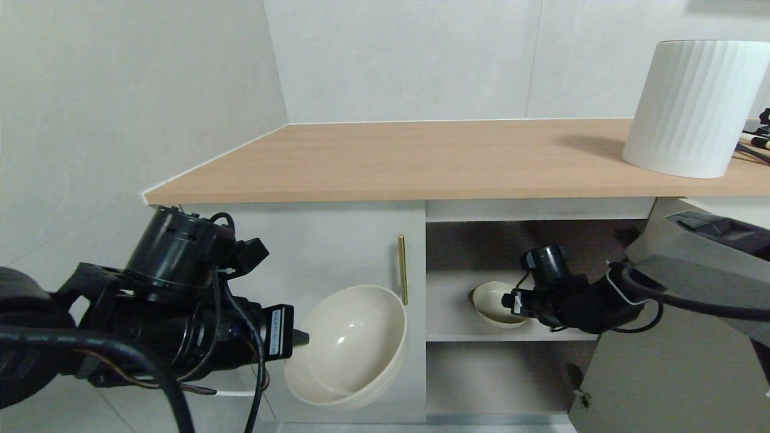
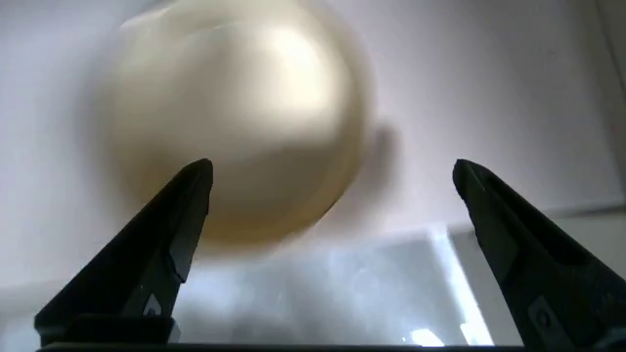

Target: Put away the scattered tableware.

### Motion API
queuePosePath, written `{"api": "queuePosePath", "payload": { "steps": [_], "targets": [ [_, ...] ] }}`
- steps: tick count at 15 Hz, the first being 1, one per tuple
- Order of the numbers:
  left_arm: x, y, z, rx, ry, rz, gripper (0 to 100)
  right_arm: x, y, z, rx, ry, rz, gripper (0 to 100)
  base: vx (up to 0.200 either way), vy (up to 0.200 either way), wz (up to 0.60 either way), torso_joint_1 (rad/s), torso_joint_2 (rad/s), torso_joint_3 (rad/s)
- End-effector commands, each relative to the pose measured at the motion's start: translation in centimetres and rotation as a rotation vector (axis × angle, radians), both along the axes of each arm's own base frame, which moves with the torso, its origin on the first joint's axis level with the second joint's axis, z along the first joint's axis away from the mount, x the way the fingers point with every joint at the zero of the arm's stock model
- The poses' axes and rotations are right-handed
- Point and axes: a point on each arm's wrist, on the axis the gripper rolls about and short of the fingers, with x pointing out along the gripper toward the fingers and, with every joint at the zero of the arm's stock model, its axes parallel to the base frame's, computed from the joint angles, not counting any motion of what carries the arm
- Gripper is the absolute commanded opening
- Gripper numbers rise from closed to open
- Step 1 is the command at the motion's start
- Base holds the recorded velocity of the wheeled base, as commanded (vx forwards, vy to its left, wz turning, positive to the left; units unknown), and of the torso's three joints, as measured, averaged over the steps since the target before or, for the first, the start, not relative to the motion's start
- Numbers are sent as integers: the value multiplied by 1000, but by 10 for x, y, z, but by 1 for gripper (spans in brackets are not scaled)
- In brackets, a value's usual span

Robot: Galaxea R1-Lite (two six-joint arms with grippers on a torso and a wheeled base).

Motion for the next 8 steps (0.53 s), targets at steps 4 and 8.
{"api": "queuePosePath", "payload": {
  "steps": [4, 8],
  "targets": [
    [19, -28, -27, 56, 82, -69, 0, -92, 44, 114, 82, -25, 267, 100, 0, 0, 0, 0, 0, 0],
    [14, -49, -52, 162, 127, -119, 0, -154, 45, 170, 134, 20, 435, 100, 0, 0, 0, 0, 0, 0]
  ]
}}
